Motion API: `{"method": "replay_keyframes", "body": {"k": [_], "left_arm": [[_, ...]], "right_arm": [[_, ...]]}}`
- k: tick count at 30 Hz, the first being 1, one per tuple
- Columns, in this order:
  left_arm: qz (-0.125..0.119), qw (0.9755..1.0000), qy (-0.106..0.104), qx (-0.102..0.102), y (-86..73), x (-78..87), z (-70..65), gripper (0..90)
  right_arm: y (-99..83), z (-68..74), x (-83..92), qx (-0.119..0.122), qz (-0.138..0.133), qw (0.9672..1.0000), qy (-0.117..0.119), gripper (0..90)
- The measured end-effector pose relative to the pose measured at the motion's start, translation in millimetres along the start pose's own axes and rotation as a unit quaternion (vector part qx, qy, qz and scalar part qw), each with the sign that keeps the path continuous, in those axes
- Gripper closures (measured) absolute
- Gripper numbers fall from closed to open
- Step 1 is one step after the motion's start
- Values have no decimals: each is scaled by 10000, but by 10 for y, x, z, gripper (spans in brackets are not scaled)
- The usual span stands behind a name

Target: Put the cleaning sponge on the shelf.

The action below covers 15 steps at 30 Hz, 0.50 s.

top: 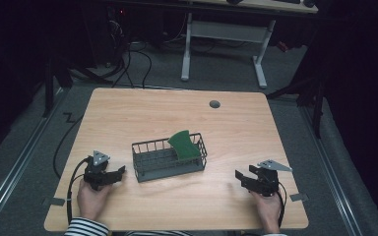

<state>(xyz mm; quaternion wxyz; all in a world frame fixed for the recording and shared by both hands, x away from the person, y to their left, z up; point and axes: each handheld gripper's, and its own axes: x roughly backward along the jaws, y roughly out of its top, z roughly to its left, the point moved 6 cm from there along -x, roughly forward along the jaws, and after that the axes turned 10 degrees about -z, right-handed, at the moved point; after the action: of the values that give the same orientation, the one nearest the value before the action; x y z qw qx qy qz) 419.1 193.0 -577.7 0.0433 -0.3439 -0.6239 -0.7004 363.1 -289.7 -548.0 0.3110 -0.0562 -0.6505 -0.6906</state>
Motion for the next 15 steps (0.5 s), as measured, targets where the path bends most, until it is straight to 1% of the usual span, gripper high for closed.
{"method": "replay_keyframes", "body": {"k": [2,5,10,12,15], "left_arm": [[0,10000,1,2,0,0,0,242],[0,10000,2,3,0,0,0,243],[-1,10000,6,6,0,0,1,244],[-1,10000,10,7,1,0,1,245],[-1,10000,13,9,1,0,1,246]], "right_arm": [[-28,2,-21,45,30,10000,-52,329],[-49,3,-40,204,67,9996,-159,329],[-103,4,-83,297,157,9991,-243,329],[-136,-4,-111,279,197,9990,-283,327],[-183,-24,-142,374,302,9981,-387,319]]}}
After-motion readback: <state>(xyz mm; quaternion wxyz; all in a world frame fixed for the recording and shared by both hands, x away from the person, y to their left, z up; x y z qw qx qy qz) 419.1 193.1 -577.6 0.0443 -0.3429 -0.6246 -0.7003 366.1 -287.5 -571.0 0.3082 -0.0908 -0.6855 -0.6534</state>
